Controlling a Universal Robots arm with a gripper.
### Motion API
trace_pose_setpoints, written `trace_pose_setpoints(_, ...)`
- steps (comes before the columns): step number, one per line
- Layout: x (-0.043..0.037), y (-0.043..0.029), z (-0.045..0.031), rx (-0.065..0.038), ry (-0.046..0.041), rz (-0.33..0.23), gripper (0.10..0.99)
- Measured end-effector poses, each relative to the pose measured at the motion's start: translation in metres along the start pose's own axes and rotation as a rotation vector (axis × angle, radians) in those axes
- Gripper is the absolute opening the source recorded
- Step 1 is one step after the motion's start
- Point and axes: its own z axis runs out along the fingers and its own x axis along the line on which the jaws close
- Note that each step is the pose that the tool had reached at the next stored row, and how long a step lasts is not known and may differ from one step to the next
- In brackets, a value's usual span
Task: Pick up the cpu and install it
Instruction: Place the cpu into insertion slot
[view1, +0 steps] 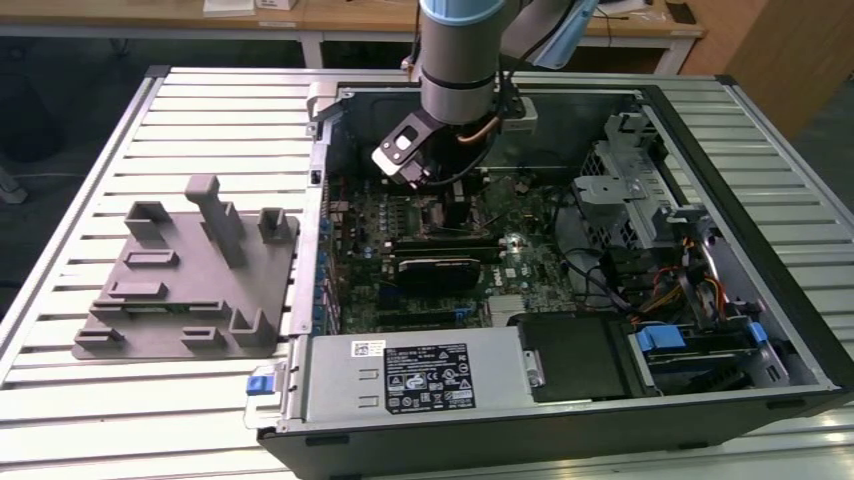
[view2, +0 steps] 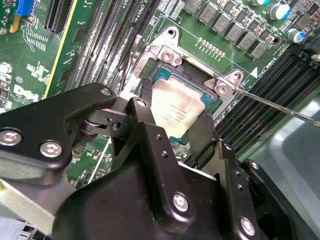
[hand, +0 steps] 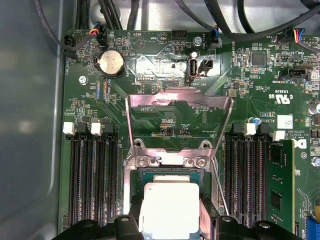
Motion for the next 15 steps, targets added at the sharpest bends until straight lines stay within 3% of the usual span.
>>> trace_pose_setpoints(3,0.0001,0.0000,0.0003,0.000,0.0006,0.000,0.537)
trace_pose_setpoints(4,0.0001,0.0000,0.0003,0.000,0.0005,0.000,0.604)
trace_pose_setpoints(11,0.0000,0.0000,-0.0011,0.000,0.0000,0.000,0.604)
trace_pose_setpoints(15,0.0000,0.0003,-0.0071,0.000,0.0001,0.000,0.604)
